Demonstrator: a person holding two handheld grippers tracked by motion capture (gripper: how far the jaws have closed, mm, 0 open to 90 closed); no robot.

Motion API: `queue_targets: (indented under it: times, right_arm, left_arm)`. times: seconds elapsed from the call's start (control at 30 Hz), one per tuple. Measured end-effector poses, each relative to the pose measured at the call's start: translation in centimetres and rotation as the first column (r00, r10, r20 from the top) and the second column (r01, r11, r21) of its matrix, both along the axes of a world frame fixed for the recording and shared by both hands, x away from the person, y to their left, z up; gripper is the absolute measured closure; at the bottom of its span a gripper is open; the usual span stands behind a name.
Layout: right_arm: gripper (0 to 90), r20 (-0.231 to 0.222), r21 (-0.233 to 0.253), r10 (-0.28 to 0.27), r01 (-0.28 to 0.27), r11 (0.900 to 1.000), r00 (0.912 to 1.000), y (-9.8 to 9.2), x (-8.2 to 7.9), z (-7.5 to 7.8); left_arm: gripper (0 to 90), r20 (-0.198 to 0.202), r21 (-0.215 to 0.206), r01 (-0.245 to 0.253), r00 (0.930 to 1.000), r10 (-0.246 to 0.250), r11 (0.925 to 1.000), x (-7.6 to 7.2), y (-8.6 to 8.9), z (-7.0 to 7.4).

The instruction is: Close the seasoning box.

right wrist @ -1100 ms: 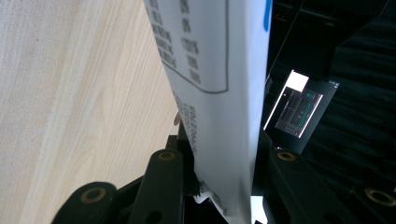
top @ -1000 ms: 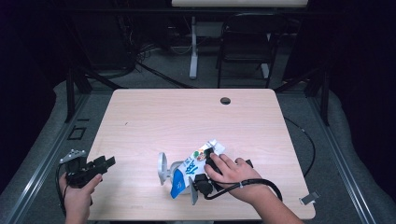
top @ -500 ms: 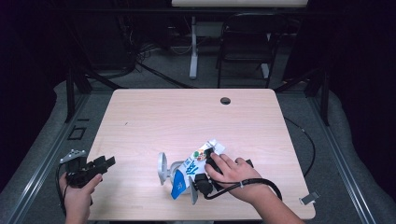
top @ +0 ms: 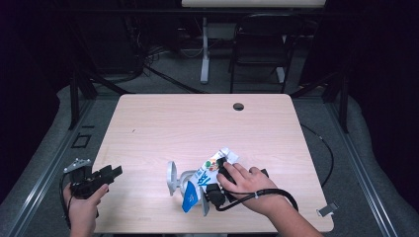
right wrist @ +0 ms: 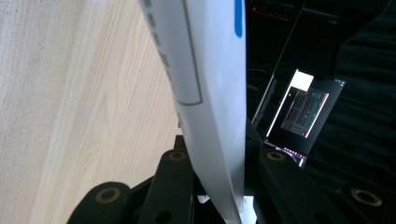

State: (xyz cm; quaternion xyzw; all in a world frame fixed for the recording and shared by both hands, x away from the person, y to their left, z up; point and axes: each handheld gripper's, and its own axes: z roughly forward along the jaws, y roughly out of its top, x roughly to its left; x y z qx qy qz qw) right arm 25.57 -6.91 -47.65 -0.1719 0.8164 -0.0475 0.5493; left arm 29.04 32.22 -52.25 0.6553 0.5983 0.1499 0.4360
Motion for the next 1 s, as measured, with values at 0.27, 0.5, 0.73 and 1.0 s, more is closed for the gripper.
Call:
queue_targets:
  times: [0.27, 0.5, 0.73, 1.0]
  right_arm:
    - [82.8, -0.006, 0.004, 0.002, -0.002, 1.0, 1.0, -0.04, 0.11, 0.08]
    - [84.1, -0.004, -0.001, -0.001, 0.001, 1.0, 1.0, 0.01, 0.1, 0.26]
    - [85.0, -0.008, 0.021, 0.006, -0.005, 1.0, 1.0, -0.07, 0.17, 0.33]
    - [86.3, -0.028, 0.054, -0.007, 0.009, 0.999, 0.9996, -0.45, 0.13, -0.07]
  left_arm:
    - [51.2, -0.004, 0.0, 0.004, 1.0, -0.004, 1.0, 0.08, -0.16, -0.1]
    - [51.2, 0.0, -0.001, 0.0, 1.0, 0.0, 1.0, 0.22, -0.27, -0.11]
    - [51.2, -0.003, 0.007, 0.003, 1.0, -0.003, 1.0, 0.26, -0.43, -0.19]
    - [51.2, -0.018, 0.013, 0.012, 0.9998, -0.012, 0.9998, 0.3, -0.44, -0.26]
